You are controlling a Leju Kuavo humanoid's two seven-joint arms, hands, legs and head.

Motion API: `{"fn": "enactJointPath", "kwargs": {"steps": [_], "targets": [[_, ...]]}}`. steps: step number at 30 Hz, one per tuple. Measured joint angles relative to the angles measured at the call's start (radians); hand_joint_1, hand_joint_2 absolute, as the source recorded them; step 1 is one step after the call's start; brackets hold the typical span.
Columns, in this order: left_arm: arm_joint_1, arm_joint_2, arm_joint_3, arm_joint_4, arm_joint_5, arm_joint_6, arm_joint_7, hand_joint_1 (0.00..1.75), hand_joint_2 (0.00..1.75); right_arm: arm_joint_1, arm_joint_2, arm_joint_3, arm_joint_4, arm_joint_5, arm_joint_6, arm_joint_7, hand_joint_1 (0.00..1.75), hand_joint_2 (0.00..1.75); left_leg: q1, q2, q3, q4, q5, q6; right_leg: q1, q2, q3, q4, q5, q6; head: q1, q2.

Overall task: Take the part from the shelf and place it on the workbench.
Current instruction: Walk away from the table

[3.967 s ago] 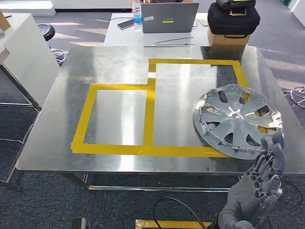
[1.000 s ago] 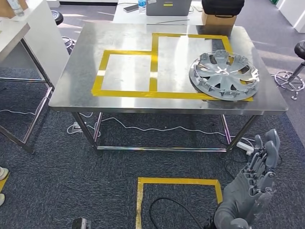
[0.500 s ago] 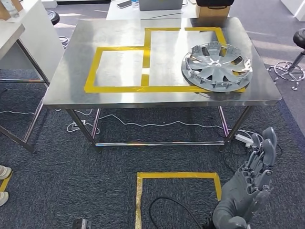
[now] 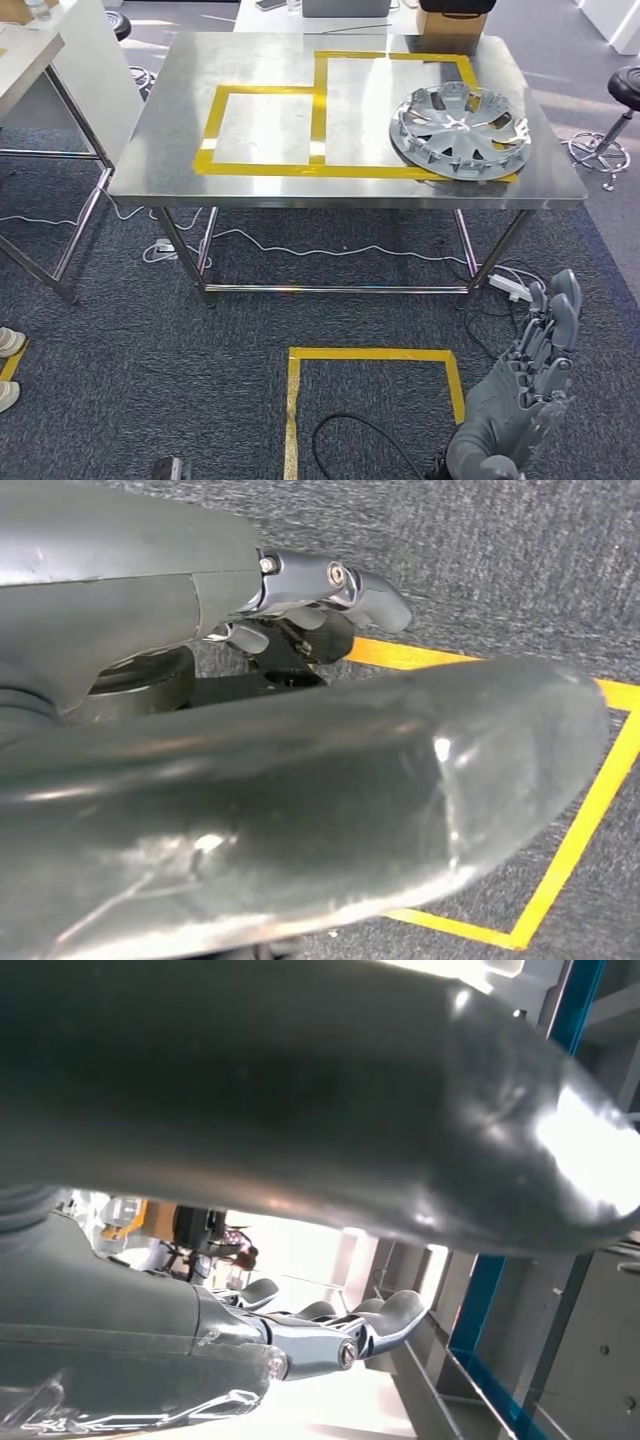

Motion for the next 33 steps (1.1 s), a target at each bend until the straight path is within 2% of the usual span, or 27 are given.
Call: {"fn": "enactJointPath", "kwargs": {"steps": [1,2,3,6,7,8,9,11,12,13,14,16,17,18,19,21,23,24,26,27,28,29,31,32,33], "targets": [[0.0,0.0,0.0,0.0,0.001,0.0,0.0,0.0,0.0,-0.001,0.0,0.0,0.0,0.0,0.0,0.0,0.0,0.0,0.0,-0.001,-0.006,0.002,0.004,-0.005,-0.001,0.001,0.056,-0.078,0.013,0.001,0.001,0.0],[0.0,0.0,0.0,0.0,0.001,0.001,-0.001,0.0,0.0,-0.001,0.0,0.0,0.0,0.0,0.0,-0.001,0.0,0.0,-0.001,-0.002,-0.009,0.003,0.009,-0.01,-0.001,0.003,0.095,-0.137,0.022,-0.001,0.001,0.0],[0.0,0.0,0.0,0.0,0.0,0.002,-0.002,0.0,0.0,0.0,0.0,0.0,0.0,0.0,0.0,-0.002,0.0,0.0,-0.002,-0.003,-0.012,0.005,0.013,-0.016,0.0,0.006,0.115,-0.172,0.021,-0.005,0.001,0.0],[0.0,0.0,0.0,0.0,-0.002,0.005,-0.004,0.0,0.0,0.0,0.0,0.0,0.001,0.001,0.0,-0.002,0.0,0.0,-0.001,-0.003,-0.019,0.006,0.023,-0.035,0.003,0.012,0.105,-0.179,0.026,-0.031,0.002,0.0],[0.0,0.0,0.0,0.0,-0.003,0.006,-0.006,0.0,0.0,0.001,0.0,0.0,0.001,0.001,0.0,-0.003,0.0,0.0,0.0,-0.003,-0.026,0.016,0.012,-0.04,0.002,0.011,0.101,-0.179,0.031,-0.04,0.0,0.0],[-0.001,0.0,0.0,0.0,-0.005,0.005,-0.008,0.0,0.0,0.001,0.0,-0.001,0.001,0.002,0.0,-0.003,0.0,0.0,0.001,-0.002,-0.04,0.047,-0.014,-0.045,0.002,0.011,0.096,-0.18,0.038,-0.048,-0.001,0.0],[-0.001,0.0,0.0,0.0,-0.005,0.004,-0.011,0.0,0.0,0.0,0.0,-0.001,0.001,0.001,0.001,-0.003,0.0,0.0,0.001,-0.002,-0.063,0.1,-0.052,-0.049,0.002,0.01,0.09,-0.18,0.044,-0.055,-0.003,0.0],[0.0,0.0,0.0,0.0,-0.003,0.001,-0.017,0.0,0.0,0.001,0.0,0.001,0.002,-0.019,0.009,-0.004,0.0,0.0,0.001,-0.002,-0.119,0.24,-0.128,-0.054,0.005,0.009,0.074,-0.18,0.054,-0.061,-0.006,0.0],[0.0,0.0,0.0,0.0,-0.001,0.002,-0.018,0.0,0.0,0.001,0.0,0.004,0.002,-0.038,0.02,-0.005,0.0,0.0,0.001,-0.002,-0.135,0.289,-0.144,-0.053,0.007,0.008,0.067,-0.179,0.059,-0.063,-0.007,0.0],[0.0,0.0,0.001,0.0,0.001,0.005,-0.018,0.0,0.0,0.001,-0.001,0.006,0.002,-0.058,0.033,-0.008,0.0,0.0,0.0,-0.002,-0.134,0.301,-0.14,-0.051,0.01,0.008,0.061,-0.179,0.063,-0.063,-0.007,0.0],[0.0,0.0,0.002,0.0,0.003,0.01,-0.017,0.0,0.0,0.001,-0.001,0.007,0.003,-0.074,0.045,-0.012,0.0,0.0,-0.001,-0.002,-0.111,0.273,-0.118,-0.046,0.012,0.008,0.057,-0.179,0.067,-0.063,-0.007,0.0],[-0.001,0.001,0.004,0.0,0.004,0.017,-0.015,0.0,0.0,0.001,-0.001,0.008,0.003,-0.088,0.059,-0.019,0.0,0.0,-0.007,-0.002,-0.025,0.138,-0.061,-0.029,0.016,0.009,0.052,-0.179,0.072,-0.061,-0.007,0.0],[-0.001,0.001,0.005,-0.001,0.004,0.02,-0.014,0.0,0.0,0.0,-0.001,0.008,0.003,-0.092,0.063,-0.022,0.0,0.0,-0.011,-0.002,0.015,0.071,-0.044,-0.021,0.018,0.009,0.051,-0.178,0.074,-0.06,-0.007,0.0],[-0.002,0.001,0.005,-0.001,0.001,0.024,-0.013,0.0,0.0,0.0,-0.001,0.008,0.003,-0.094,0.065,-0.024,0.0,0.0,-0.014,-0.002,0.042,0.025,-0.036,-0.015,0.019,0.009,0.049,-0.177,0.076,-0.056,-0.006,0.0],[-0.003,0.001,0.006,-0.001,-0.004,0.029,-0.012,0.0,0.0,0.0,-0.001,0.008,0.003,-0.096,0.068,-0.027,0.0,0.0,-0.016,-0.002,0.053,0.001,-0.036,-0.011,0.02,0.008,0.046,-0.176,0.078,-0.053,-0.006,0.0],[-0.003,0.001,0.006,-0.001,-0.021,0.044,0.0,0.0,0.0,0.0,-0.001,0.008,0.003,-0.096,0.073,-0.035,0.0,0.0,-0.013,-0.001,0.051,-0.01,-0.033,-0.007,0.02,0.007,0.042,-0.175,0.081,-0.043,-0.006,0.0],[-0.003,0.0,0.003,-0.001,-0.039,0.061,0.021,0.0,0.0,0.0,-0.001,0.007,0.002,-0.091,0.072,-0.041,0.0,0.0,-0.008,-0.001,0.049,-0.016,-0.025,0.001,0.02,0.006,0.025,-0.143,0.056,-0.031,-0.003,0.0],[-0.003,-0.001,0.001,-0.001,-0.048,0.072,0.033,0.0,0.0,0.001,-0.001,0.005,0.002,-0.087,0.068,-0.043,0.0,0.0,-0.005,0.0,0.047,-0.018,-0.022,0.004,0.018,0.007,0.004,-0.096,0.026,-0.025,-0.001,0.0],[-0.003,-0.002,-0.004,-0.001,-0.068,0.104,0.059,0.0,0.0,0.001,-0.001,0.001,0.002,-0.077,0.056,-0.046,0.0,0.0,-0.004,0.001,0.041,-0.018,-0.018,0.007,0.014,0.006,-0.054,0.042,-0.044,-0.014,0.002,0.0],[-0.003,-0.002,-0.006,-0.001,-0.076,0.124,0.073,0.0,0.0,0.002,-0.001,-0.001,0.002,-0.073,0.051,-0.046,0.0,0.0,-0.004,0.001,0.039,-0.017,-0.017,0.007,0.011,0.006,-0.076,0.097,-0.063,-0.01,0.002,0.0],[-0.003,-0.002,-0.007,-0.001,-0.081,0.142,0.084,0.0,0.0,0.002,-0.001,-0.002,0.002,-0.07,0.047,-0.047,0.0,0.0,-0.004,0.001,0.037,-0.017,-0.015,0.007,0.009,0.006,-0.081,0.117,-0.063,-0.007,0.003,0.0],[-0.002,-0.002,-0.008,-0.001,-0.083,0.156,0.091,0.0,0.0,0.002,-0.001,-0.002,0.002,-0.069,0.044,-0.047,0.0,0.0,-0.003,0.001,0.037,-0.016,-0.014,0.006,0.007,0.006,-0.067,0.097,-0.045,-0.004,0.002,0.0],[-0.003,-0.003,-0.008,-0.001,-0.082,0.175,0.101,0.0,0.0,0.002,-0.001,-0.002,0.002,-0.068,0.042,-0.048,0.0,0.0,-0.001,-0.001,0.036,-0.01,-0.015,0.0,0.002,0.005,0.008,-0.037,0.018,0.0,0.003,0.0],[-0.004,-0.004,-0.008,-0.001,-0.08,0.183,0.107,0.0,0.0,0.001,-0.001,-0.002,0.002,-0.066,0.041,-0.048,0.0,0.0,-0.003,-0.002,0.033,-0.004,-0.017,-0.004,0.0,0.006,0.044,-0.103,0.038,-0.002,0.005,0.0],[-0.005,-0.004,-0.008,-0.001,-0.079,0.189,0.112,0.0,0.0,0.0,-0.001,-0.003,0.002,-0.065,0.041,-0.048,0.0,0.0,-0.004,-0.003,0.029,0.002,-0.017,-0.01,-0.001,0.008,0.066,-0.147,0.049,-0.006,0.005,0.0]]}}
